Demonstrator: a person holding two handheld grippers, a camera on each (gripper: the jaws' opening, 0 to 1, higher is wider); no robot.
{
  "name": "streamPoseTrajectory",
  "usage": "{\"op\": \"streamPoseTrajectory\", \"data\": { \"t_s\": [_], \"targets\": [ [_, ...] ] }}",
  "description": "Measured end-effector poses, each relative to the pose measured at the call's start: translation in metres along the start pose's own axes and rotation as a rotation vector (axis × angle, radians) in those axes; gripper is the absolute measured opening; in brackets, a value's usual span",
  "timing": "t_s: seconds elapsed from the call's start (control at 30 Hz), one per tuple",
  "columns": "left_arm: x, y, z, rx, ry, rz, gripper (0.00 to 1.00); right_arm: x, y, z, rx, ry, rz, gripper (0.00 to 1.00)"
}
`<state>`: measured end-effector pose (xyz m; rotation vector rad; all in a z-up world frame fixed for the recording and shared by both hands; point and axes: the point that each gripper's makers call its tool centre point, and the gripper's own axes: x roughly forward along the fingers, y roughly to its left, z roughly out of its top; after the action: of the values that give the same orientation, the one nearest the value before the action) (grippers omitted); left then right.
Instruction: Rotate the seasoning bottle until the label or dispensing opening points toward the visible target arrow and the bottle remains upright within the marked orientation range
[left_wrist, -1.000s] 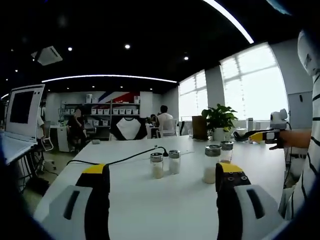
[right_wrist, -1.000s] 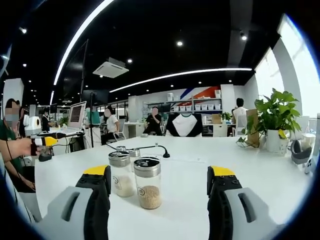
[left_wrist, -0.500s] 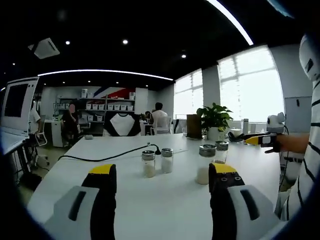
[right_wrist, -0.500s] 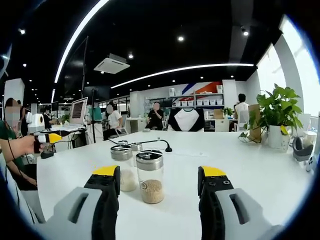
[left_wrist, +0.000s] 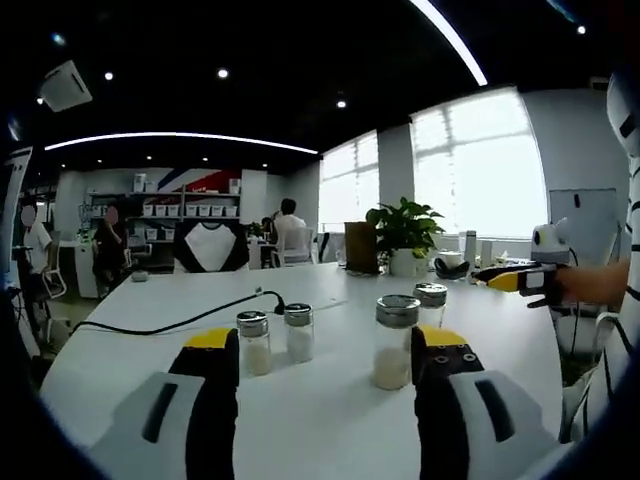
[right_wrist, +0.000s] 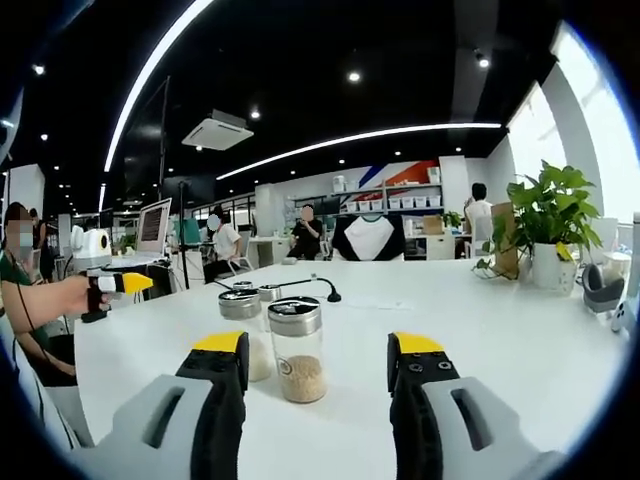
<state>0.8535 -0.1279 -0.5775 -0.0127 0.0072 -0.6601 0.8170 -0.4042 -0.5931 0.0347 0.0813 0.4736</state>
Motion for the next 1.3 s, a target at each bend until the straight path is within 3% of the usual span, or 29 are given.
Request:
{"op": "streamPoseTrajectory", "data": {
  "t_s": [0.73, 0.97, 1.3],
  "targets": [
    [0.046, -0.003, 0.001, 0.042, 0.027, -0.066, 0.63, -0.002, -0.008, -0.001, 0.021, 0.004, -0.034, 0.52],
    [0.064, -0.008, -0.014, 0.094, 0.117, -0.101, 0.63, -0.003, -0.01, -0.002, 0.021, 0.014, -0.034, 0.51],
    [0.092, -0.007, -0.025, 0.078, 0.159, -0.106, 0.57, -0.005, -0.02, -0.003, 0.016, 0.023, -0.063, 0.5]
  ]
}}
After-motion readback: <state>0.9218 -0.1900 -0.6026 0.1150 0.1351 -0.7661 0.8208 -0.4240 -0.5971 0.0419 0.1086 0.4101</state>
